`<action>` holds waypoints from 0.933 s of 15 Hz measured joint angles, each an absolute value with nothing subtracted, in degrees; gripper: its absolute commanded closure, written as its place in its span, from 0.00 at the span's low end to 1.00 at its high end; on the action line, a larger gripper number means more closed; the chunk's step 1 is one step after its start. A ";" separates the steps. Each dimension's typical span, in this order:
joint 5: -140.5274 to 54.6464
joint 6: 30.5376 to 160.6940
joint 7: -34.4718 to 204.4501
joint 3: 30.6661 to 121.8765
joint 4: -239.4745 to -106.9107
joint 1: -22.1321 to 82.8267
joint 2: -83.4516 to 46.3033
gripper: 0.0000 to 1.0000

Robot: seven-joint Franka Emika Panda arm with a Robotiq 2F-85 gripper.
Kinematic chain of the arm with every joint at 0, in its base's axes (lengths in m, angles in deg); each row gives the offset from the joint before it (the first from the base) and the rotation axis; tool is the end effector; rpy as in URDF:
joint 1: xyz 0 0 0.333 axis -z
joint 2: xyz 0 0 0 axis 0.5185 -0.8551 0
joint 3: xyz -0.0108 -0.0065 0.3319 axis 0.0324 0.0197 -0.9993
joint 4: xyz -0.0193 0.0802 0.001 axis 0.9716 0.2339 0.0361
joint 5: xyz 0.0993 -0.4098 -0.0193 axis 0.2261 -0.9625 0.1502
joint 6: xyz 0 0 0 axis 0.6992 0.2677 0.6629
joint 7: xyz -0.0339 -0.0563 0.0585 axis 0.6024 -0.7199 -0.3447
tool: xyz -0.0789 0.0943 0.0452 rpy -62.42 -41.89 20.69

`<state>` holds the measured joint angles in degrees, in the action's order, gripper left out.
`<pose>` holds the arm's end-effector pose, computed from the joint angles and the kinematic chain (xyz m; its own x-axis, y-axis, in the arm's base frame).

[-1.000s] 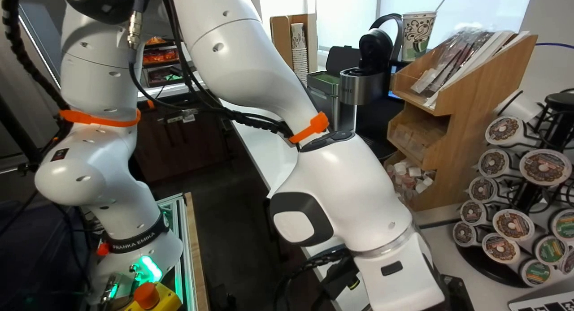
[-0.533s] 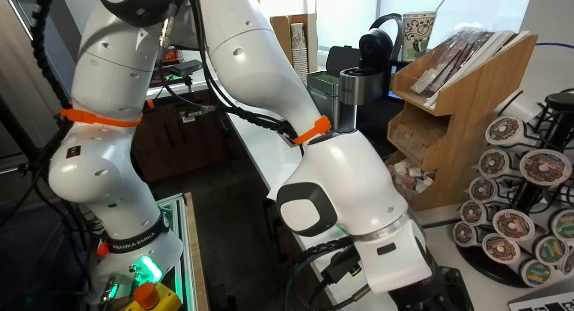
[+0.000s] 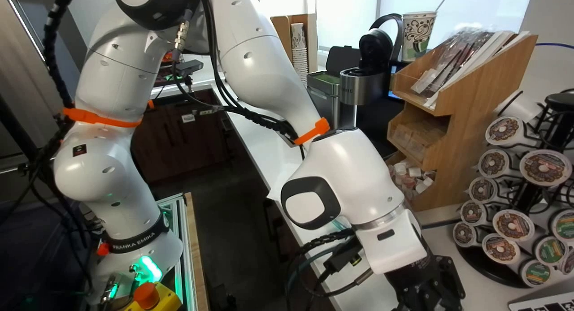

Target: Put the white object upright

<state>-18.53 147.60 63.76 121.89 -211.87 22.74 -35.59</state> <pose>0.4320 -0.4230 0.2294 0.1588 -0.7378 0.6561 -0.9679 -0.2475 -0.0440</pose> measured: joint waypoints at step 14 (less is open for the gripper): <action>-13.32 150.14 62.67 124.60 -212.58 16.96 -40.07 0.71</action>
